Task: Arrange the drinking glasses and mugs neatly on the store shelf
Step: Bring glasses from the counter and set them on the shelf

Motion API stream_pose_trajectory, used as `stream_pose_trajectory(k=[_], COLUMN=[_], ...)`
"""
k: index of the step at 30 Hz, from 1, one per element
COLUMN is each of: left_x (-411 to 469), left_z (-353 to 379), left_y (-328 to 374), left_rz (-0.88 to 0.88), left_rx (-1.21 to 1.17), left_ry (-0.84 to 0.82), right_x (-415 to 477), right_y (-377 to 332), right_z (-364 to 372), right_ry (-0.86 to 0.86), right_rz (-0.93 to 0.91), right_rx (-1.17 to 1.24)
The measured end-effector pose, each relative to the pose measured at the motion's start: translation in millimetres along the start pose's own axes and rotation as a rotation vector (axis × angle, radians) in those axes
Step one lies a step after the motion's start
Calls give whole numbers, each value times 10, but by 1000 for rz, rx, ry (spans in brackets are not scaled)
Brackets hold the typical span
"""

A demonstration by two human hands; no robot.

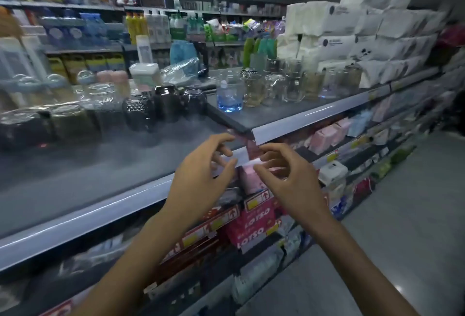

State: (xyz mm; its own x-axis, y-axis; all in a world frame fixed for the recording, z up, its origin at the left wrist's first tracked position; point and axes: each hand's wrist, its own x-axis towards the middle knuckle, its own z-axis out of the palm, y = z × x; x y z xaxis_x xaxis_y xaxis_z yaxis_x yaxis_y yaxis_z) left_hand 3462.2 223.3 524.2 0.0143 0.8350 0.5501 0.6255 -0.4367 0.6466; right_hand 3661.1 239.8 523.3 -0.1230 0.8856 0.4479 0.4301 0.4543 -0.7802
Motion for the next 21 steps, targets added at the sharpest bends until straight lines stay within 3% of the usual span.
stream_pose_trajectory(k=[7,12,21], left_x=[1017,1753,2659], left_z=[520,579,740], left_y=[-84,-370,-686], left_rz=[-2,1,-247], left_rx=[399,661,420], left_ry=[-40,60,64], right_x=[822,1615,2856], right_y=[536,728,1131], right_z=[-402,-307,-282], right_ry=[26,43,167], right_rz=[-42,-146,-313], right_rx=[-109,-211,-596])
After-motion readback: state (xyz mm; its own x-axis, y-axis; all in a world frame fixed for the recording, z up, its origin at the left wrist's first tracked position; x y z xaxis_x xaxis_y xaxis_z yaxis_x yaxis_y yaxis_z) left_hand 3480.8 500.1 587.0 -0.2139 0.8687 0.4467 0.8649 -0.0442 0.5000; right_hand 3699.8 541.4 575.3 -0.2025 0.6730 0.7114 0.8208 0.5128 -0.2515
